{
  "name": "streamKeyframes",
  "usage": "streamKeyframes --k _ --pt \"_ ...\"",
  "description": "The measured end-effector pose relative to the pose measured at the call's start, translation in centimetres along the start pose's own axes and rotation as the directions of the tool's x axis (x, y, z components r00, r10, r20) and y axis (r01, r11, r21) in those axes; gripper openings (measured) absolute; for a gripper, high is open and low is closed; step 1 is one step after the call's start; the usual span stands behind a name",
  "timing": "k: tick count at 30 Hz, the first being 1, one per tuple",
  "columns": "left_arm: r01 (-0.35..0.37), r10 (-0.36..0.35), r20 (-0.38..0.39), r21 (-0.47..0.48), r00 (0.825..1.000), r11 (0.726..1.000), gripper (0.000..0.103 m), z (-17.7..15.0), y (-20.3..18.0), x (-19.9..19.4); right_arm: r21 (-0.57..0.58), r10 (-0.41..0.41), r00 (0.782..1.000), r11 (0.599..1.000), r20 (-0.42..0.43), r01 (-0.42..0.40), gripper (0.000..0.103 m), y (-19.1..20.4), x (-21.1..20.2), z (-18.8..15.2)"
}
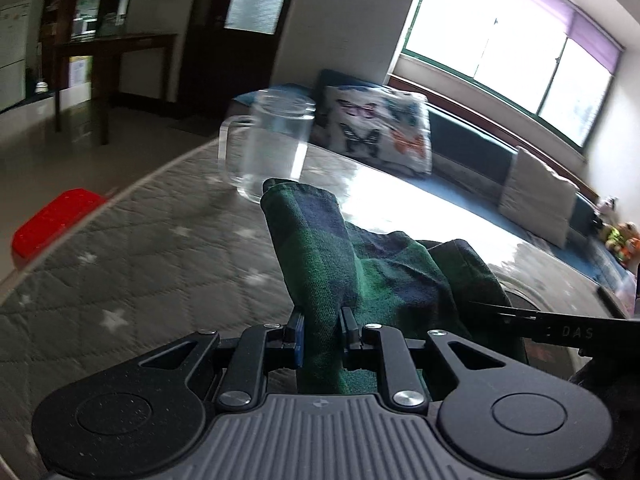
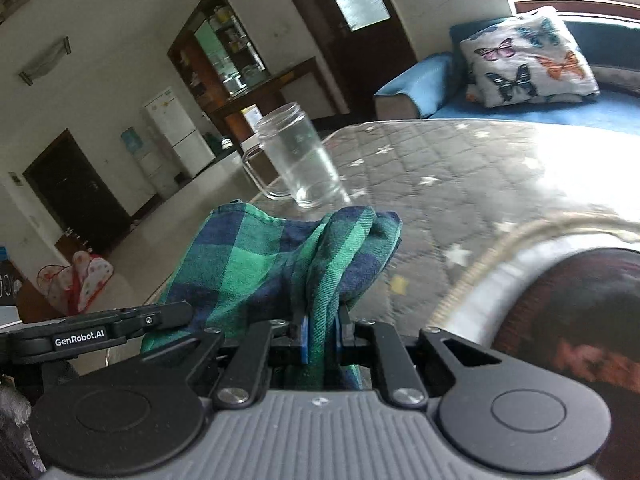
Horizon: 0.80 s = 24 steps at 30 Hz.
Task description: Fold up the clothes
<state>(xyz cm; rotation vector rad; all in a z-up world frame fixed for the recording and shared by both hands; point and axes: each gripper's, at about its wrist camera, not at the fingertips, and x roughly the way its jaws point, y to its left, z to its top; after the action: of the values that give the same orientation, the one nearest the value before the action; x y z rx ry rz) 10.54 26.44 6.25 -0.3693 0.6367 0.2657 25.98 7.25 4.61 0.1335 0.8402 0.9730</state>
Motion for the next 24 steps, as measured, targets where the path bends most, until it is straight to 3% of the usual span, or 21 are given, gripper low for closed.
streamKeyframes --k 4,10,15,20,24 --pt "-0.031 0.03 -0.015 -0.027 0.999 0.999 0.019 0.2 1.8 1.2 -0.007 0.028 0.999 1.0 -0.022 -0.028 0.011 0.4 3.1 0.6" --pt "-0.071 0.068 -0.063 -0.037 0.996 0.997 0.025 -0.7 3.6 3.1 -0.011 -0.05 0.996 0.999 -0.079 0.049 0.022 -0.3 5.4 -0.1" --pt "-0.067 0.067 0.002 -0.01 0.998 0.998 0.036 -0.2 3.7 1.6 -0.072 -0.086 0.996 0.994 -0.031 0.084 0.024 0.6 4.5 1.1" --pt "-0.054 0.051 0.058 0.045 0.997 0.998 0.036 1.0 2.8 1.5 -0.152 -0.05 0.999 0.987 -0.003 0.049 0.02 2.5 4.8 2.6" --pt "-0.041 0.039 0.036 0.054 0.999 0.998 0.036 1.0 2.4 3.3 -0.166 -0.067 0.997 0.984 -0.045 0.059 0.017 2.3 6.8 2.7"
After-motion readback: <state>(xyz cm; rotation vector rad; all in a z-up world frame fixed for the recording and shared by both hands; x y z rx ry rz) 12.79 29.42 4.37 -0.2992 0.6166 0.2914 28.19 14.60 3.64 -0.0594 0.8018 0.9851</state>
